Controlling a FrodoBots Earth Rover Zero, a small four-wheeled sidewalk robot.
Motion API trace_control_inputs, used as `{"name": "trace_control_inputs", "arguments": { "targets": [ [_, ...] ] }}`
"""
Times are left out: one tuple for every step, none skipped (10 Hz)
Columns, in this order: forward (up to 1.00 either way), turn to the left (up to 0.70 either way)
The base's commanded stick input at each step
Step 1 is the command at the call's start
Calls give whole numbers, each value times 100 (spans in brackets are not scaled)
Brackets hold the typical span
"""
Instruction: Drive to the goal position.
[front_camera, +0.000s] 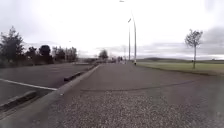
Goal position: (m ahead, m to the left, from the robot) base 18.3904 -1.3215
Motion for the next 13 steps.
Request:
{"name": "trace_control_inputs", "arguments": {
  "targets": [
    [70, 0],
    [70, 0],
    [70, 0],
    [70, 0],
    [70, 0],
    [70, 0],
    [70, 0],
    [70, 0],
    [70, 0],
    [70, 0],
    [70, 0],
    [70, 0],
    [70, 0]
  ]
}}
